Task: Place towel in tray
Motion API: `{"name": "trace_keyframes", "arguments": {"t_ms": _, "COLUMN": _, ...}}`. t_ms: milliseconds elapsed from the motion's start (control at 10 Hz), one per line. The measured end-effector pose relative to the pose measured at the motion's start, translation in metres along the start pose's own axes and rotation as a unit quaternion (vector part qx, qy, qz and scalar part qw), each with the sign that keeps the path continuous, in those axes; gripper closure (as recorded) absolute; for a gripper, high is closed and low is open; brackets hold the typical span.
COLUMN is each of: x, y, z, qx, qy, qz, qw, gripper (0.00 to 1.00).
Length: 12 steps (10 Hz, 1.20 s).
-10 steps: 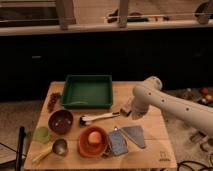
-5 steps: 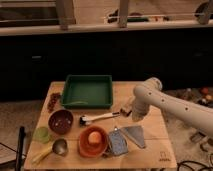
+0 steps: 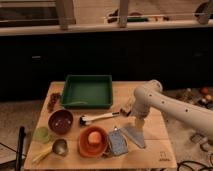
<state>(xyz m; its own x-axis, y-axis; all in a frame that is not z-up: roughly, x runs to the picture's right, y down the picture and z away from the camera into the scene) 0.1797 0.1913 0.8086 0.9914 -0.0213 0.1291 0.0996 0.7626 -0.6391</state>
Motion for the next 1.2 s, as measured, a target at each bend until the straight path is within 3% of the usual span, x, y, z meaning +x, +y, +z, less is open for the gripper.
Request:
{"name": "trace_keyframes", "arguments": {"t_ms": 300, "x": 0.003, "y": 0.004, "z": 0.019, "qx": 0.007, "qy": 0.000, "qz": 0.000, "qw": 1.0000, "gripper": 0.20}}
{"name": "trace_keyframes", "arguments": {"t_ms": 800, "x": 0.013, "y": 0.020, "z": 0.045, "qx": -0.007, "qy": -0.001, "qz": 0.008, "qw": 0.9999, "gripper": 0.23}}
{"name": "trace_keyframes", "arguments": {"t_ms": 1200, "x": 0.017, "y": 0.023, "z": 0.053, "qx": -0.009, "qy": -0.011, "qz": 0.014, "qw": 0.9998, "gripper": 0.63}}
